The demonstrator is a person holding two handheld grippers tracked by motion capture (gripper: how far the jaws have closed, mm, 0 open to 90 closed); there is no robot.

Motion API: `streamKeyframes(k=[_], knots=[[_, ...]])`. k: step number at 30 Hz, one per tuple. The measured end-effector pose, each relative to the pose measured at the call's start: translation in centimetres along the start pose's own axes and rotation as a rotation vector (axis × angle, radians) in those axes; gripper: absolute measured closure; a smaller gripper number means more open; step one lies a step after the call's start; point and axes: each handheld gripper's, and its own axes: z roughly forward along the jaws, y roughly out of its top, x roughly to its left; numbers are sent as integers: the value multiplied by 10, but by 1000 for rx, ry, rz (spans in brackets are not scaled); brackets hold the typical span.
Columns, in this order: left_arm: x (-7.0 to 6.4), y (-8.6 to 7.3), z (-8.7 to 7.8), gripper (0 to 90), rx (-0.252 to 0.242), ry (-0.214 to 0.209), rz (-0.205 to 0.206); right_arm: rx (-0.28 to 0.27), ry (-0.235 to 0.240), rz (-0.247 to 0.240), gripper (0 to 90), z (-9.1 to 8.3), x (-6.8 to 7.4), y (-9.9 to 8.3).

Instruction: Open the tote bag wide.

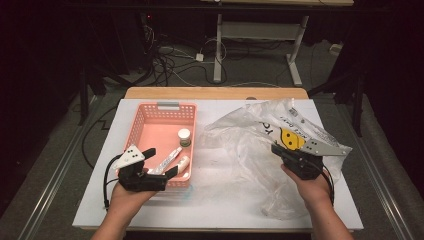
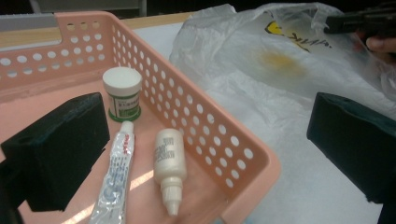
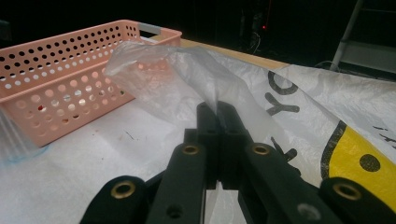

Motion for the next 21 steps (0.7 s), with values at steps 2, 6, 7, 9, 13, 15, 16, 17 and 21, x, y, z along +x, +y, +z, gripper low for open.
streamKeyframes(k=[2, 6, 7, 9, 13, 15, 16, 17, 21], knots=[[2, 6, 2, 0, -10, 2, -1, 1, 1, 1, 900, 0, 0, 0], [5, 19, 8, 0, -9, 16, 7, 5, 6, -2, 900, 2, 1, 0], [7, 21, 9, 0, -6, 19, 9, 5, 8, -2, 900, 3, 1, -1], [10, 27, 13, 0, 2, 36, 20, 11, 9, -2, 900, 4, 2, -1], [17, 37, 24, 0, 33, 67, 36, 12, 11, -1, 900, 5, 0, -1], [22, 40, 29, 0, 48, 75, 32, 10, 12, -8, 900, 5, -1, -1], [23, 41, 31, 0, 52, 79, 31, 6, 9, -4, 900, 4, -1, 0], [25, 43, 34, 0, 63, 83, 30, 6, 10, -5, 900, 3, -1, 0], [34, 48, 46, 0, 107, 91, 26, -1, 9, -6, 900, 2, -4, 1]])
